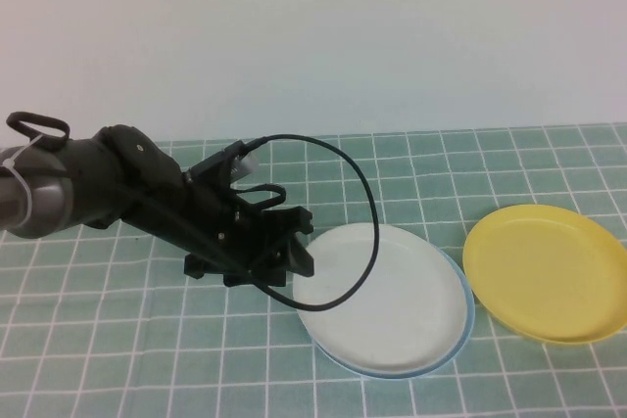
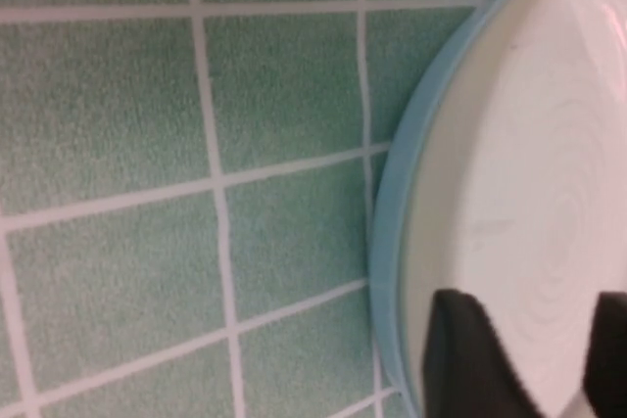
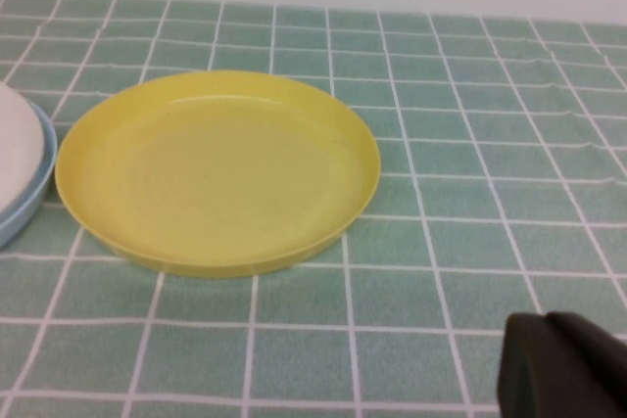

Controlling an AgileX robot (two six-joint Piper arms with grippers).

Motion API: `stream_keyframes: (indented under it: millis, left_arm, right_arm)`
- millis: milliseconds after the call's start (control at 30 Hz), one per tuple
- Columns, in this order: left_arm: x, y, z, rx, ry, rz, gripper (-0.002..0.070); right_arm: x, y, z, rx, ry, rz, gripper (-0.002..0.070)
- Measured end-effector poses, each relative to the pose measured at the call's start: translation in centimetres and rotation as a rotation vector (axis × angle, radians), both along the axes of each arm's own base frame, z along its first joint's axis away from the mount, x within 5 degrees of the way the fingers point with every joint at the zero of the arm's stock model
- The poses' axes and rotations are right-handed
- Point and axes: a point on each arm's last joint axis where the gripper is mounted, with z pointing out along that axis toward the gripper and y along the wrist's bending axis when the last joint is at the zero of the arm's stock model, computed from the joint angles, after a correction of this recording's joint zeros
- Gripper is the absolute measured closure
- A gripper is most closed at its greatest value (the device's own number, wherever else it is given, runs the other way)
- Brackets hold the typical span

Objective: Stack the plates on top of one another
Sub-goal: Place the white plate on the blue plate

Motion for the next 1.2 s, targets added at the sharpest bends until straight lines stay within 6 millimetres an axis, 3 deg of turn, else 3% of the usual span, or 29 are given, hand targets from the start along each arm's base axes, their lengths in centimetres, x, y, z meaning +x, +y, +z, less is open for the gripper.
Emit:
stream_keyframes:
  millis: [167,300,367,633,867,1067,1200]
  left_arm:
    - [0.2,-0.3,0.6,-0.026,0.005,-0.004,0.033]
    - [0.5,-0.8,2.2,-0.052,-0.005,-0.074,0.0523]
    - [0.8,-1.1,3.6,-0.069,-0.021,-0.112,0.0666]
    - [-0.3,-0.8,10.2,-0.122,-0.186,-0.152,0.0675]
    - [-4.5,0.4,17.4,-0.175,-0.381,-0.176,0.0675]
    - [-9.0,1.0,22.0,-0.213,-0.534,-0.271,0.0675]
    - [-9.1,2.0,23.7,-0.156,-0.746,-0.245,0.0675]
  right_arm:
    - [0.0,0.0,0.0,0.0,0.0,0.0,0.0681]
    - [0.0,0.0,0.0,0.0,0.0,0.0,0.0681]
    - [0.0,0.0,0.0,0.0,0.0,0.0,0.0681]
    - [0.0,0.0,0.0,0.0,0.0,0.0,0.0681]
    - [0.0,0.0,0.0,0.0,0.0,0.0,0.0681]
    - [0.0,0.0,0.0,0.0,0.0,0.0,0.0681]
    - [0.0,0.0,0.0,0.0,0.0,0.0,0.0681]
